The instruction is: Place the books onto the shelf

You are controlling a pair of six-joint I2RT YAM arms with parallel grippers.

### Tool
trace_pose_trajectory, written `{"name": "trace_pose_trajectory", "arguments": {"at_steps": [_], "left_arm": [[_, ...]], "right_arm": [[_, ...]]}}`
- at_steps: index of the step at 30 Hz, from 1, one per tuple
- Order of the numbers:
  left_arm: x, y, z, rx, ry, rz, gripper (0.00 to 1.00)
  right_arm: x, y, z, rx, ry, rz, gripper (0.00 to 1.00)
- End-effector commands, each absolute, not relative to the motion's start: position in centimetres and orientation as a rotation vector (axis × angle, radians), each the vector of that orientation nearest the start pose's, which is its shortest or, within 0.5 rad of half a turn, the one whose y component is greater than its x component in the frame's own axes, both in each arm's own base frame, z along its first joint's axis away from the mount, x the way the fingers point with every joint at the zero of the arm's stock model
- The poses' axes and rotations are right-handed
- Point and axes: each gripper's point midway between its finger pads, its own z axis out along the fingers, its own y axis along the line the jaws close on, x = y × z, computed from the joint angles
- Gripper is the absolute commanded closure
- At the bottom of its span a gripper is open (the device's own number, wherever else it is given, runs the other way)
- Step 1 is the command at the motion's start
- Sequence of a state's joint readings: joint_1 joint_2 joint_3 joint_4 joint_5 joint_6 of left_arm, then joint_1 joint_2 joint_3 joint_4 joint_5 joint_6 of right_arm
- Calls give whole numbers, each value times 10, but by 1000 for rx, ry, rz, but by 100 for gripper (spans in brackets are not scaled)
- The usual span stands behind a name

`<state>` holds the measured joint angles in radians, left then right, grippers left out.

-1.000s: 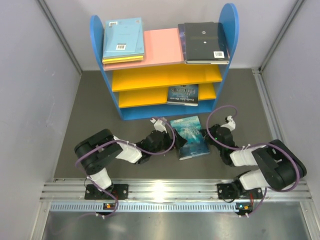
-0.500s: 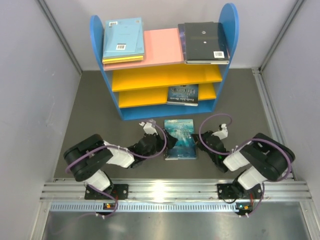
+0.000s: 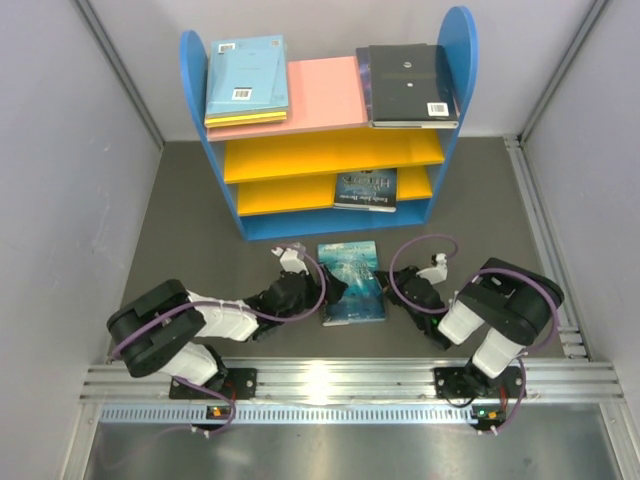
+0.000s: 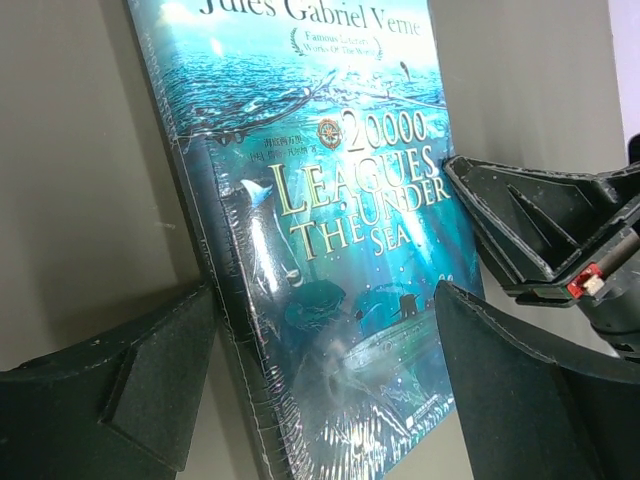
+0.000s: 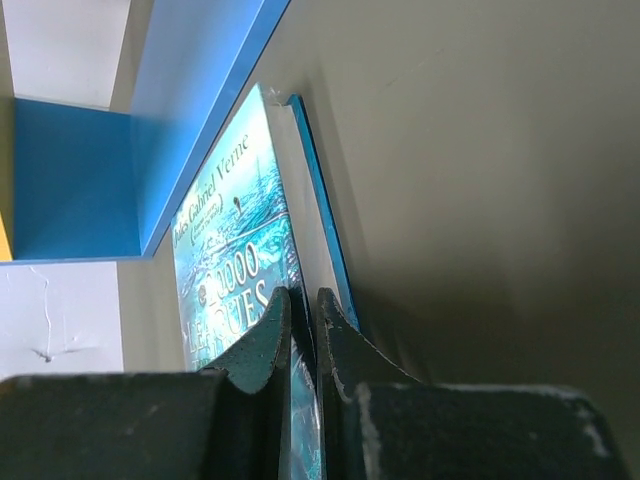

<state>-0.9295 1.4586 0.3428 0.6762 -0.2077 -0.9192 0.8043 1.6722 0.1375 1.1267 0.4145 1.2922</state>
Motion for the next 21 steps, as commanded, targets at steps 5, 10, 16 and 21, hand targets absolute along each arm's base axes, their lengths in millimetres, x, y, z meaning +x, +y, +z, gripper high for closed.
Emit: {"name": "trace_pose_trajectory", "arguments": {"at_steps": [5,10,16,21], "left_arm": [[129,-370,232,204,1729,-1878,10],[125,-359,259,196,1660,-1899,10],[123,-347,272,161,1608,-1904,10],[123,-339,287,148,1569,-1895,10]], "right_arm": [[93,296,-17,303,2607,1394,100],[86,294,-11,331,2581,1471,100],[82,295,-6,348,2556,1534,100],[79,296,-1,351,2538,1564,100]]}}
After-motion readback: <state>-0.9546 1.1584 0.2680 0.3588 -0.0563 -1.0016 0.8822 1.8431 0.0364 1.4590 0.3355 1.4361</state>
